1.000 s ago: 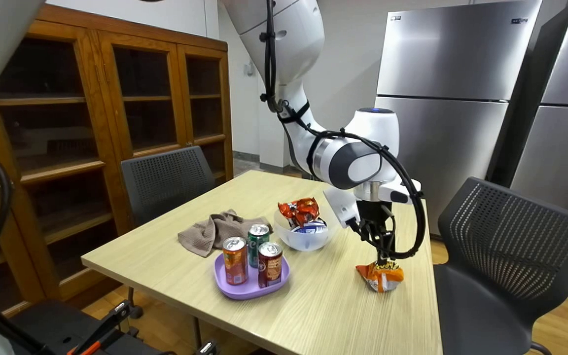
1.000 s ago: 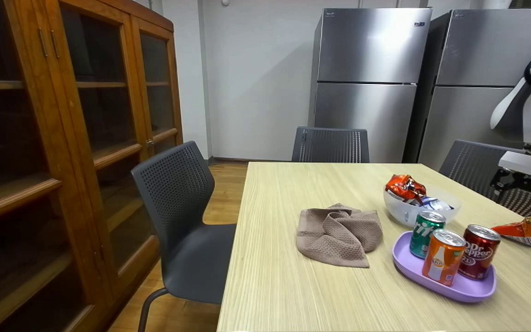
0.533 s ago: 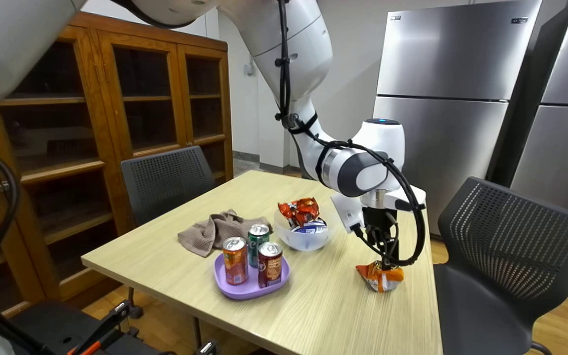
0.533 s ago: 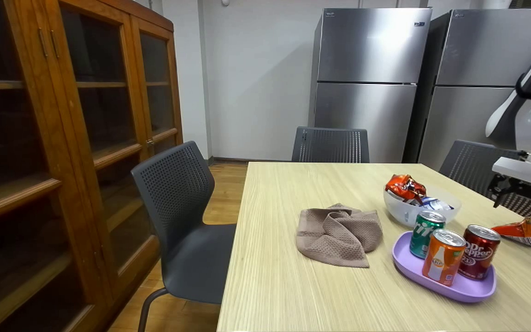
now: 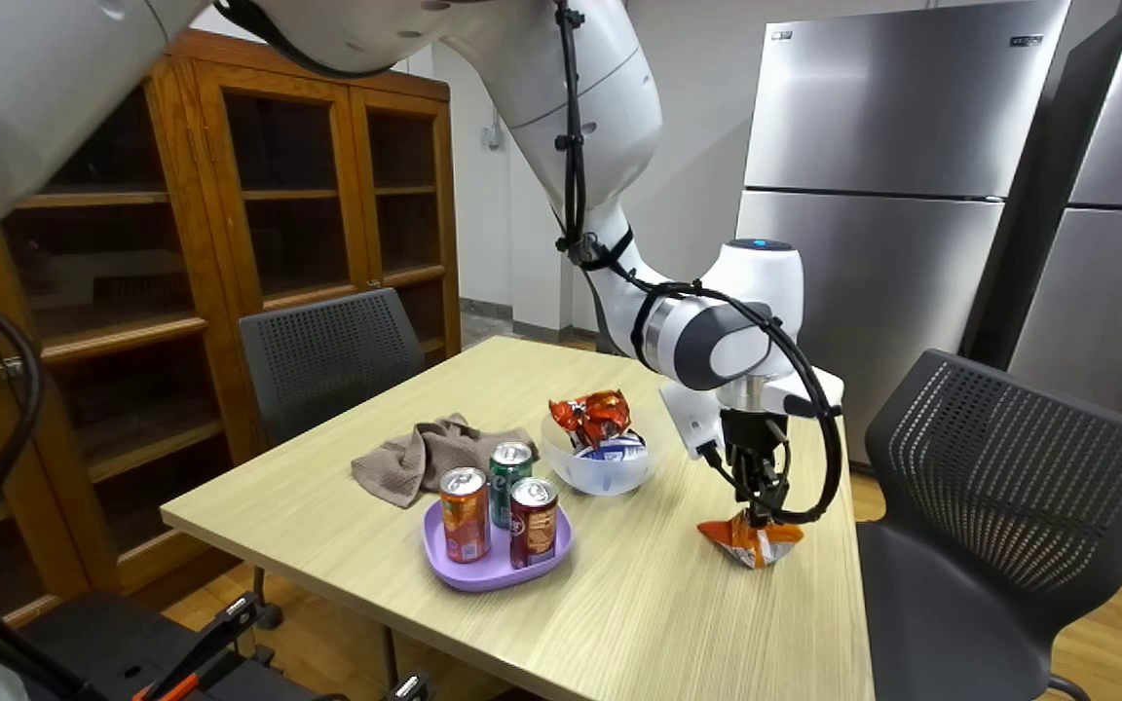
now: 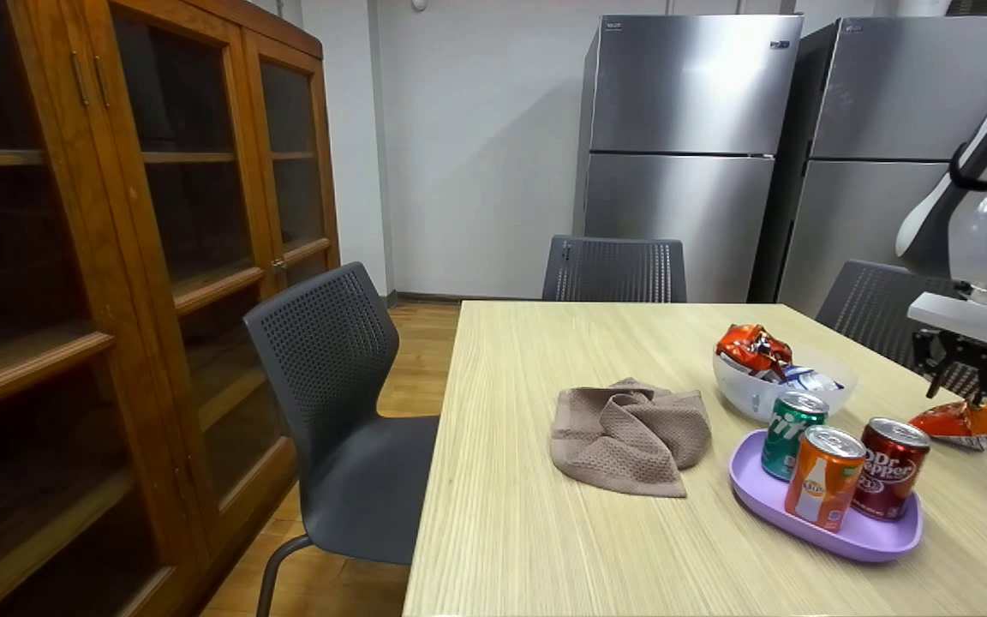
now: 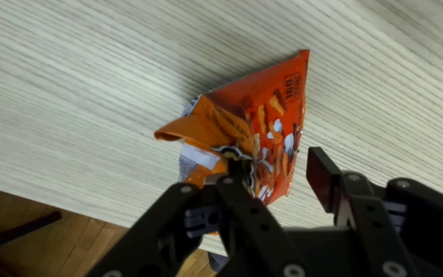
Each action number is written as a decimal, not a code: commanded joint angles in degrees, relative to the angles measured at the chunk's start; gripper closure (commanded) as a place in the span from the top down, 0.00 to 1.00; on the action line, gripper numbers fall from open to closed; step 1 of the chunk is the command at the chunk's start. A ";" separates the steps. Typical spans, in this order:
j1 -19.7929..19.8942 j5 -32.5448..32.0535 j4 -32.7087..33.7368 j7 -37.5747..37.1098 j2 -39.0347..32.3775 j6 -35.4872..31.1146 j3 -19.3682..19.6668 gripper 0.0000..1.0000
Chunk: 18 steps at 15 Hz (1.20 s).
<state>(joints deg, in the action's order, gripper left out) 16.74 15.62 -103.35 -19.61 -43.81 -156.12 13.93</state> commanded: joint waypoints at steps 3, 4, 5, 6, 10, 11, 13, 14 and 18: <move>0.48 0.64 1.89 -0.63 -0.26 2.53 -0.37 0.03; 0.54 0.70 1.66 -0.47 0.05 2.62 -0.48 0.00; 0.57 0.77 1.25 -0.25 0.51 2.41 -0.62 0.00; 0.53 0.79 0.91 -0.13 0.90 2.18 -0.67 0.00; 0.54 0.66 -0.96 0.88 3.29 2.59 -1.02 0.00; 0.50 0.40 -1.95 1.66 4.51 2.80 -1.20 0.00; 0.24 0.23 -4.10 2.61 7.05 2.36 -1.44 0.00; 0.14 0.16 -5.23 3.11 8.51 2.34 -1.58 0.00; -0.97 -0.08 -11.20 4.56 15.30 1.03 -1.93 0.00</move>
<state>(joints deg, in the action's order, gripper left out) 16.27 15.62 -107.73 -17.30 -36.01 -155.49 12.77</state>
